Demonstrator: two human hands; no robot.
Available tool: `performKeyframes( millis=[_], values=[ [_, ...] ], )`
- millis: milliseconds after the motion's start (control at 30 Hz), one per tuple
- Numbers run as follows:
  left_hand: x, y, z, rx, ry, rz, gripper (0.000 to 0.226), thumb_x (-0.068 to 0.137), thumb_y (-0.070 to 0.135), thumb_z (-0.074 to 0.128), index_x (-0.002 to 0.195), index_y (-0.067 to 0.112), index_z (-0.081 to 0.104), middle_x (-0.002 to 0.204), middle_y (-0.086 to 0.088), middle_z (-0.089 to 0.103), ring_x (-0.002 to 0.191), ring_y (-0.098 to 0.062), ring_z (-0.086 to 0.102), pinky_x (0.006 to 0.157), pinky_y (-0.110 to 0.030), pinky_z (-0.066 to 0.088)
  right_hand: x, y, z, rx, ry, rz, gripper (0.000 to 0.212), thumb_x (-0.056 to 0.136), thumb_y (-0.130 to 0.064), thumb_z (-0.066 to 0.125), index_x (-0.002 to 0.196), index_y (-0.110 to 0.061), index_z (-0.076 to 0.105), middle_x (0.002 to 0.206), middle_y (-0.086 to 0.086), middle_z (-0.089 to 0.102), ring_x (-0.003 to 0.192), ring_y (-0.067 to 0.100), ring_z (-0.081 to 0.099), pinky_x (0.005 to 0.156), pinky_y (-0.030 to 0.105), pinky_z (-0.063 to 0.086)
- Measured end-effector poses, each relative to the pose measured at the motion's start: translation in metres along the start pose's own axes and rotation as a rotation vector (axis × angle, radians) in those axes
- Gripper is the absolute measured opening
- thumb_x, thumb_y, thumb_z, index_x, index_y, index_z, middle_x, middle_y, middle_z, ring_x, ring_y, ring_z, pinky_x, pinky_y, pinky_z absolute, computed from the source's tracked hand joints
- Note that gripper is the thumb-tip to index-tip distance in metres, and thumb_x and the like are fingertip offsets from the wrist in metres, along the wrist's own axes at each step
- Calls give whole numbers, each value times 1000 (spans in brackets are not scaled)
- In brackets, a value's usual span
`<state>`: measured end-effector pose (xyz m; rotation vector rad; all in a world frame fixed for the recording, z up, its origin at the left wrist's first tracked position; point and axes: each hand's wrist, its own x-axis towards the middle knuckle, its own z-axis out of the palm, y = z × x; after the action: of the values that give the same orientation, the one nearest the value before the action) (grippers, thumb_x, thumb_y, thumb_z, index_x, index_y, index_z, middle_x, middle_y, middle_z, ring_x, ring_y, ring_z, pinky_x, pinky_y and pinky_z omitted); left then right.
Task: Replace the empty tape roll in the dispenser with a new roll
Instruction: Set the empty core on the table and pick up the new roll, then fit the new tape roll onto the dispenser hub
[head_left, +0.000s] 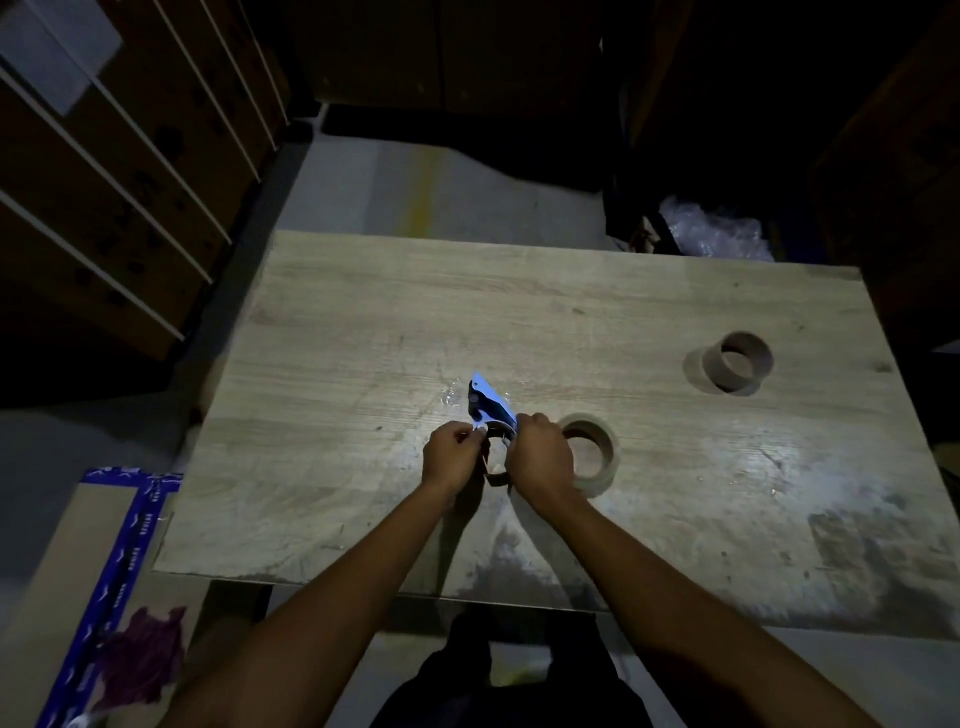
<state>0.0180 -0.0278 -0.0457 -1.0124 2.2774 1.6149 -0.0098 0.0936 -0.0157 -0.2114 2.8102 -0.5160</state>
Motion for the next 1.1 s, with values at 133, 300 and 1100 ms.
performKeyframes(
  millis=[133,300,1100],
  values=[
    [-1,1,-9,-110,-58,-8,12,90,20,68,80,23,74,84,-2,75,81,-22,71,84,-44,59,11,-2,-2,1,-24,13,11,90,-11,60,98,-6,64,96,12,66,83,28,63,60,30,38],
    [-2,6,-28,-545,-94,-190,15,88,14,66,76,17,74,85,-15,72,77,-28,67,68,-34,56,9,-4,-14,140,29,64,15,86,-6,54,89,-4,68,85,14,70,78,32,65,57,29,36],
    [0,83,-77,-1186,-195,-87,19,90,-10,52,107,-6,59,93,-18,63,80,-27,62,72,-37,55,7,-76,-74,805,163,303,32,90,-33,64,115,-13,63,105,11,70,91,27,68,78,49,60]
  ],
)
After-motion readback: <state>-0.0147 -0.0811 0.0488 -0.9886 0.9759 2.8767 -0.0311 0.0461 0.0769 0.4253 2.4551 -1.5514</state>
